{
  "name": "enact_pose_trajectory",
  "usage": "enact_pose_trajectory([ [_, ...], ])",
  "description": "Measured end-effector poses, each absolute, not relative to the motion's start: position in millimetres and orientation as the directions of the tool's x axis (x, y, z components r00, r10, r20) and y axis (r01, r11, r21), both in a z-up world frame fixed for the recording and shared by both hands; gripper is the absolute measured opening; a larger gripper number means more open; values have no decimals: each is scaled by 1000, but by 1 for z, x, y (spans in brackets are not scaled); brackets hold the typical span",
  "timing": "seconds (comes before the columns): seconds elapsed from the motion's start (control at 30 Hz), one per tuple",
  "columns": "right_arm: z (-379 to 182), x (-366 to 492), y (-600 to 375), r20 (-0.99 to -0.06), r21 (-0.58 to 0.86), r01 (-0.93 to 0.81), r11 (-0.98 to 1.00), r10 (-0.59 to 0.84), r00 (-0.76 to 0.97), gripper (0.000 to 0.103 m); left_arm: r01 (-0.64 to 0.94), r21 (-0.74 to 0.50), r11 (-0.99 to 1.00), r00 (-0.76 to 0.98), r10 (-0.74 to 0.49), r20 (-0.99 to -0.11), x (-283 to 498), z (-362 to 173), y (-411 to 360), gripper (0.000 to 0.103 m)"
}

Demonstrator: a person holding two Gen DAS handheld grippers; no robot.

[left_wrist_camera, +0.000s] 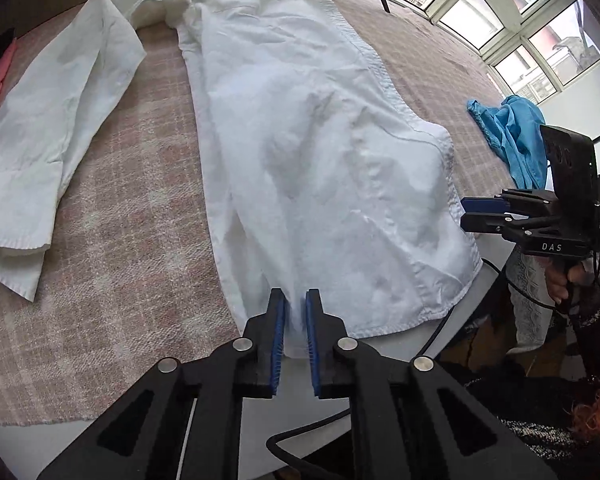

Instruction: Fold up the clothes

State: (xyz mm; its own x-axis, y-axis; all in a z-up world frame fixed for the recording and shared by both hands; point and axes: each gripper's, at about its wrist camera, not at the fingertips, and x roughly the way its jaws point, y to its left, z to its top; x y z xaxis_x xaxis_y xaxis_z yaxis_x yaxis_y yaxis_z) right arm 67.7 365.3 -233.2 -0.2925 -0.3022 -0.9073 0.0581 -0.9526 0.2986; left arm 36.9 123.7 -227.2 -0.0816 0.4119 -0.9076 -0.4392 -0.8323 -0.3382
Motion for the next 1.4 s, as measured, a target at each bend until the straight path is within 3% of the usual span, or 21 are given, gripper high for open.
enact_pose_trajectory([
  [0.07,-232,69,366,-919,299,29,-954,-296,-260,5,-447,-338,-829,-71,409,-910,35,-228,122,1],
  [0.17,-217,82,381,-926,304,-41,-952,-285,-249,4,-451,-343,-824,-89,424,-901,35,-221,115,1],
  [0.23,-211,86,386,-946,237,-73,-969,-213,-244,8,-453,-347,-821,-76,423,-903,34,-225,113,1],
  [0.27,-208,86,387,-950,211,-79,-974,-185,-252,15,-448,-358,-819,-72,433,-899,34,-225,111,2],
  [0.33,-195,81,386,-919,252,-55,-966,-221,-325,18,-454,-370,-811,-72,447,-892,37,-222,112,3],
  [0.4,-186,70,378,-883,293,-17,-956,-264,-388,18,-464,-383,-799,-74,466,-882,40,-217,113,16],
  [0.5,-186,37,342,-843,324,71,-943,-322,-431,18,-482,-369,-794,-81,460,-884,42,-210,116,18],
  [0.57,-200,14,321,-868,261,107,-959,-282,-410,18,-483,-363,-797,-85,455,-886,42,-208,116,18],
  [0.63,-223,4,319,-931,137,79,-987,-155,-329,18,-478,-360,-801,-95,454,-886,41,-204,109,18],
  [0.8,-214,36,341,-952,83,20,-996,-85,-296,18,-445,-343,-827,-155,449,-880,37,-192,78,20],
  [0.83,-207,41,341,-944,83,11,-996,-82,-319,23,-435,-340,-834,-170,446,-879,35,-191,71,22],
  [0.87,-202,43,338,-930,94,15,-995,-93,-355,38,-429,-327,-842,-183,436,-881,31,-191,66,24],
  [0.93,-210,42,327,-935,103,34,-994,-109,-338,53,-415,-303,-858,-209,414,-886,23,-191,56,29],
  [1.0,-227,37,311,-956,107,61,-992,-119,-267,53,-404,-274,-873,-235,388,-891,14,-190,46,29],
  [1.1,-223,44,304,-971,100,87,-991,-117,-209,41,-389,-219,-895,-276,340,-899,1,-188,30,29],
  [1.17,-188,47,311,-959,113,99,-989,-134,-250,41,-395,-145,-907,-307,280,-910,-5,-185,18,31],
  [1.23,-138,47,324,-930,136,110,-985,-165,-329,42,-397,-104,-912,-323,245,-914,-13,-184,7,45],
  [1.4,-27,5,358,-820,124,126,-984,-173,-546,53,-414,-51,-909,-308,193,-932,-31,-190,5,48],
])
